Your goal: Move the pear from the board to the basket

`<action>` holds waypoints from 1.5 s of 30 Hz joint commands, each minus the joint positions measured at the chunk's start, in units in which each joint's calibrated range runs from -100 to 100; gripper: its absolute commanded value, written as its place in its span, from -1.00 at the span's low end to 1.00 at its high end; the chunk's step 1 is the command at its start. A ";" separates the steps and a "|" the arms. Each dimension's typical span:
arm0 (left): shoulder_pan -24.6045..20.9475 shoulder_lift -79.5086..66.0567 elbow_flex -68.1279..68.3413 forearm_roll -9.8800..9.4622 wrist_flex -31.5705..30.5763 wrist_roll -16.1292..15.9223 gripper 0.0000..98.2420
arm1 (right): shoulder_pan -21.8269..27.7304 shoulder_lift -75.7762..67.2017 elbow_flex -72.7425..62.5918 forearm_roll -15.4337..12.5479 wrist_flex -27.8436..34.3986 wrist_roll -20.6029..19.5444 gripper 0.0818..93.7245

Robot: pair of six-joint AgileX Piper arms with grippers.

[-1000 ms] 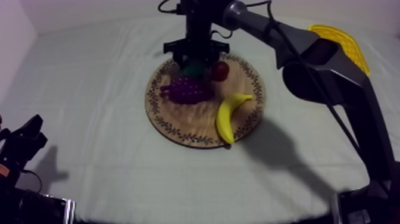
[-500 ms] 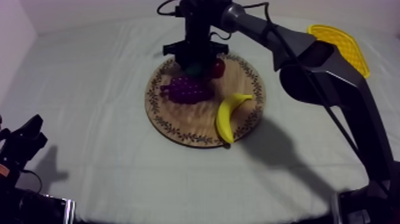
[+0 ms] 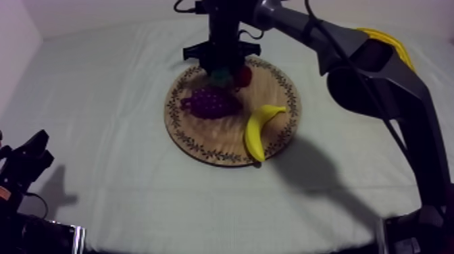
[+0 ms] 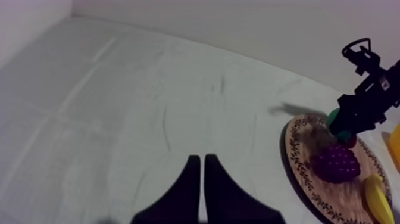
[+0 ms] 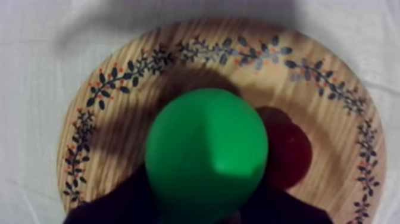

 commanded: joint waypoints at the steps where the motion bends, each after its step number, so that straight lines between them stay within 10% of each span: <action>1: 0.01 0.02 -0.02 0.01 0.02 0.00 -1.00 | -0.06 -2.24 1.81 0.13 0.10 0.00 -0.27; 22: 0.01 0.02 -0.02 0.01 0.02 0.00 -1.00 | 0.54 -26.27 17.80 1.27 0.01 0.87 -0.25; 45: 0.01 0.02 -0.02 0.01 0.02 0.00 -1.00 | 15.48 -38.20 30.78 2.13 -1.20 5.42 -0.23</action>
